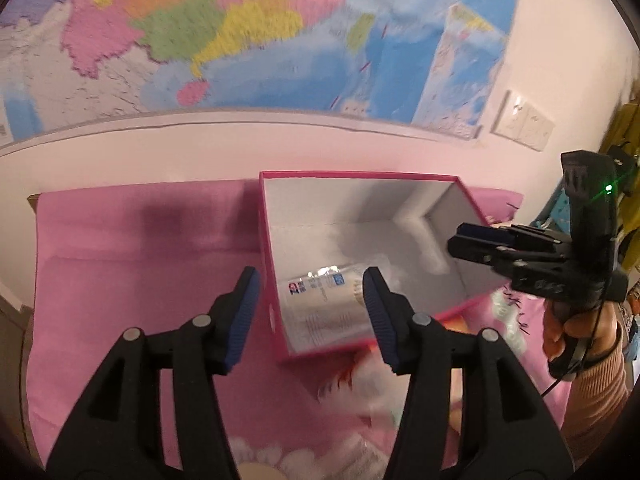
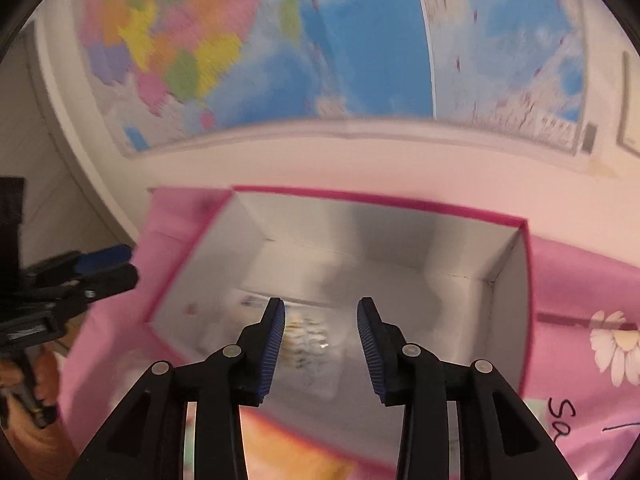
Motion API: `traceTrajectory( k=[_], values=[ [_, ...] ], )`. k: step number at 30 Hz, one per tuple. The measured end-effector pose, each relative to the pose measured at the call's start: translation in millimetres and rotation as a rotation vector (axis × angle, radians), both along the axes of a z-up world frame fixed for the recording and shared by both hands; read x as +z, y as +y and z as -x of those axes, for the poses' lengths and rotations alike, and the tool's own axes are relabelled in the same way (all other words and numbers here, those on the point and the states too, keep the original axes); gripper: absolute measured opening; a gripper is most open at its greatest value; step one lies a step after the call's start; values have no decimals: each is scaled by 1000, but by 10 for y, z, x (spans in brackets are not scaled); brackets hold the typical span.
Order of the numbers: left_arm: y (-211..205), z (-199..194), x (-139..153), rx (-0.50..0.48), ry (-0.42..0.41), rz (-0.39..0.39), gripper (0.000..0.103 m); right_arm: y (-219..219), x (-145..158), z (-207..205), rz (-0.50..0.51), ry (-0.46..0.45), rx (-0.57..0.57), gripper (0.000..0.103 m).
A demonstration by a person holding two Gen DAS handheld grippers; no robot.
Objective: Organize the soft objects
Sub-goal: 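Lower the right tool to the green plush toy and grasp it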
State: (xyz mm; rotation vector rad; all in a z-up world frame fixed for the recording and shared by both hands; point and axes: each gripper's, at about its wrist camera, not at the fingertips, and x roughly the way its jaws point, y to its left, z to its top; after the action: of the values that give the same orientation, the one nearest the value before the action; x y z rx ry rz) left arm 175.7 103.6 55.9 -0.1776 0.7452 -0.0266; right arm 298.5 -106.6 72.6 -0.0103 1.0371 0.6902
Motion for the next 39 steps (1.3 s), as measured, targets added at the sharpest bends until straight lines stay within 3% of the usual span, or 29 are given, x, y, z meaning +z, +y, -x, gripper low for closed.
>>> traceTrajectory(
  k=[5,10,18,25,31,33,39],
  values=[
    [37,470,-8,-21,-28,12,63,-130,438,487,-142,-17,105,47],
    [61,918,-237,-54,18,46,63,-107,640,1181,-222,-3,248,51],
    [177,1560,-679,-60,108,142,63,300,301,2207,-224,139,488,60],
    [181,1949,-879,-79,119,207,63,581,-208,2673,-148,266,571,60],
    [184,2036,-1021,-112,150,248,63,698,-463,2793,-96,274,543,59],
    [170,2042,-1066,-126,160,262,63,737,-483,2785,-79,256,531,46],
    [173,2067,-1085,-155,151,309,63,651,-279,2779,-131,197,520,43]
  ],
)
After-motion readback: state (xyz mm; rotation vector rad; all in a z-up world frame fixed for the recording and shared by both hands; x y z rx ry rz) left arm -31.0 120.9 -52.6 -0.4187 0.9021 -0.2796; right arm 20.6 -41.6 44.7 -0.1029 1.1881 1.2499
